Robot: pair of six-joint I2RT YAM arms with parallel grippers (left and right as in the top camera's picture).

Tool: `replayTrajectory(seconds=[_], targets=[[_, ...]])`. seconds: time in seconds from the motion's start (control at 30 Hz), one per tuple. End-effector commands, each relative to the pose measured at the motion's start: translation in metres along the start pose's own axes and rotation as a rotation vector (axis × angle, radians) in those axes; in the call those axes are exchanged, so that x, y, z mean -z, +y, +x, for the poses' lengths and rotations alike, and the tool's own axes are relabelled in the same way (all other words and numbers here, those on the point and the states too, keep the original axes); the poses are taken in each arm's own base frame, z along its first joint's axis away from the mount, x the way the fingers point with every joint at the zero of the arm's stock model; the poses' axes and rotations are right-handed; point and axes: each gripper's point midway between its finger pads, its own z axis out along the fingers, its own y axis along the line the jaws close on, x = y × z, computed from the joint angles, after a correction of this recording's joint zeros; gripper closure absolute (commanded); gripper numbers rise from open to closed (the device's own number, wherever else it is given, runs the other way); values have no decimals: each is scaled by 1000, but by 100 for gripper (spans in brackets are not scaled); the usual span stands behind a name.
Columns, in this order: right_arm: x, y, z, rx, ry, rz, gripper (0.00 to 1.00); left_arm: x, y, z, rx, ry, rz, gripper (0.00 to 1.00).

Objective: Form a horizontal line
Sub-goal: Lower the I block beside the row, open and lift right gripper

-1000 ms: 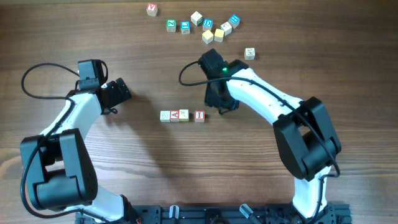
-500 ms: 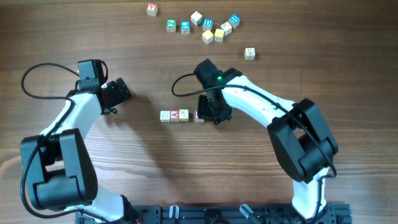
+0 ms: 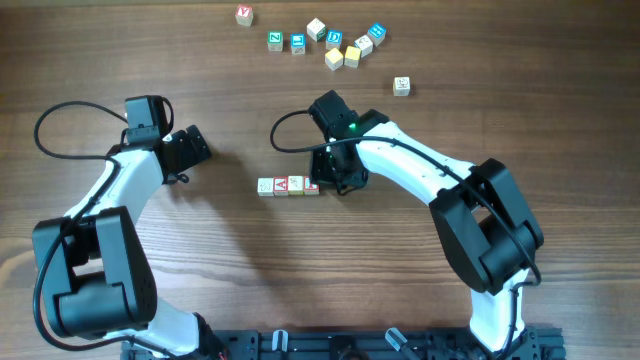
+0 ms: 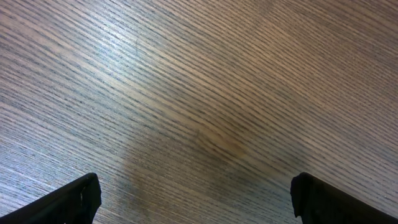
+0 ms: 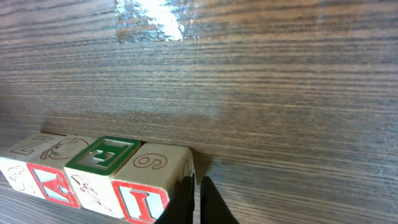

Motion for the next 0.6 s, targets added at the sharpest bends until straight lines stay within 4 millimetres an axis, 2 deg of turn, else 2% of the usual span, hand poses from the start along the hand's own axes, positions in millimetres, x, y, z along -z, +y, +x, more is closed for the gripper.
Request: replayTrajectory(seconds=[0.0,0.13,0.3,0.4,0.57], targets=[[-9,0,3,-8,18,-2,92,0,0,-2,5,-3,5,0],[-9,0,4,-8,20,0,93,0,0,-2,5,-3,5,0],[-5,-13,4,47,24,58,96,0,0,-2,5,-3,5,0],[33,-25,-14,28,21,116,96,0,0,-2,5,-3,5,0],[94,-16,-49,104,-52,97,96,0,0,-2,5,-3,5,0]])
